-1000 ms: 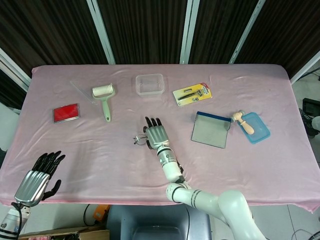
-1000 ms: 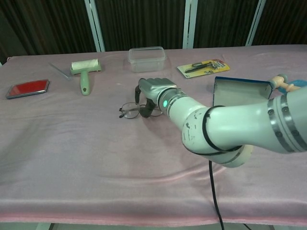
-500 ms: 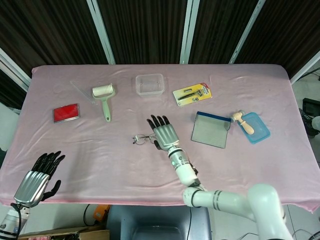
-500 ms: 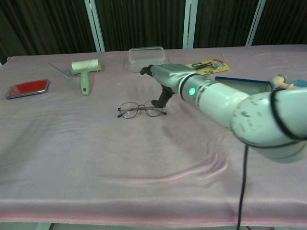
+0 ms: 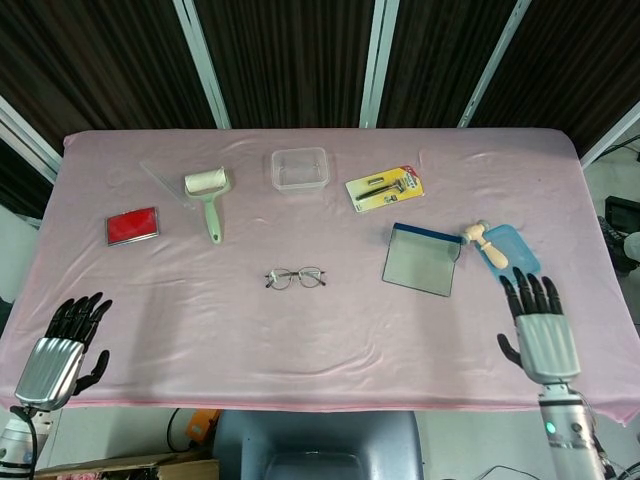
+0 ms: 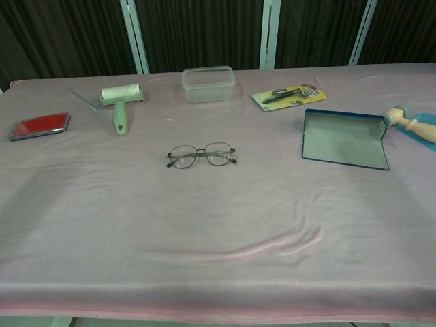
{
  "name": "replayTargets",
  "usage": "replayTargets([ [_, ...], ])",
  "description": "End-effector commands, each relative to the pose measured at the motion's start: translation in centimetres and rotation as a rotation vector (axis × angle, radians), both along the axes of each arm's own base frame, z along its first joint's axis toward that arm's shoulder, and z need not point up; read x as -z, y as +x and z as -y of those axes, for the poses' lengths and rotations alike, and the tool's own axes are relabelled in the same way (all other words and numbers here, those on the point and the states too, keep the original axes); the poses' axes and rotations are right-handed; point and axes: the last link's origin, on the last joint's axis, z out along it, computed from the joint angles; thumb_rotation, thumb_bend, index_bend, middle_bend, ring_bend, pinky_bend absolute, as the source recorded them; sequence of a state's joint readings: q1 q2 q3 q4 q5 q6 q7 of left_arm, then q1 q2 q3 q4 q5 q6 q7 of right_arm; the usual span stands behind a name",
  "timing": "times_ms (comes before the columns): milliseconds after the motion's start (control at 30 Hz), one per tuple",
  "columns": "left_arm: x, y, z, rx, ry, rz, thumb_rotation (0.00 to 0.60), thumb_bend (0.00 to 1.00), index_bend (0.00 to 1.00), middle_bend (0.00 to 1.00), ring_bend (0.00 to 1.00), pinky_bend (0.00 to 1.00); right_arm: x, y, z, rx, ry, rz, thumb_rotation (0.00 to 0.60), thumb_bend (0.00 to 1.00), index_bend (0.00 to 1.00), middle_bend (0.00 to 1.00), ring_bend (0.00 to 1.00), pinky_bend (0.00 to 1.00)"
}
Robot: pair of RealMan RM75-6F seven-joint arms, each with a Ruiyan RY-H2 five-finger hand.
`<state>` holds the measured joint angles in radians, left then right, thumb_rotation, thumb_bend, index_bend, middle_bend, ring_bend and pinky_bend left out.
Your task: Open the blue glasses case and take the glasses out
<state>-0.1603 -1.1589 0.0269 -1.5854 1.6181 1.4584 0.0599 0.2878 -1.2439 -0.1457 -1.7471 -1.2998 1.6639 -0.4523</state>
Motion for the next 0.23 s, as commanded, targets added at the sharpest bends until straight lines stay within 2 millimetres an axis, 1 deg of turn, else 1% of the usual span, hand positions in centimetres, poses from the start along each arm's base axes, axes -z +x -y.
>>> replayTargets([
  [33, 0.11, 0.10, 0.14, 0.010, -0.011, 0.000, 0.600, 0.44, 0.00, 0.00, 0.00, 0.05, -1.91, -2.67, -4.00, -0.037, -0.018, 0.034, 0.600, 0.40, 0.00, 0.00, 0.00, 0.00],
  [100, 0.12, 0.20, 0.22, 0.020, -0.012, 0.001, 0.600, 0.44, 0.00, 0.00, 0.00, 0.05, -2.14, -2.85, -3.92, -0.028, -0.028, 0.047, 0.600, 0.40, 0.00, 0.00, 0.00, 0.00],
  [233, 0.10, 0.17, 0.40, 0.026, -0.013, 0.001, 0.600, 0.44, 0.00, 0.00, 0.00, 0.05, -1.92, -2.90, -3.73, -0.018, -0.001, 0.060, 0.600, 0.40, 0.00, 0.00, 0.00, 0.00],
])
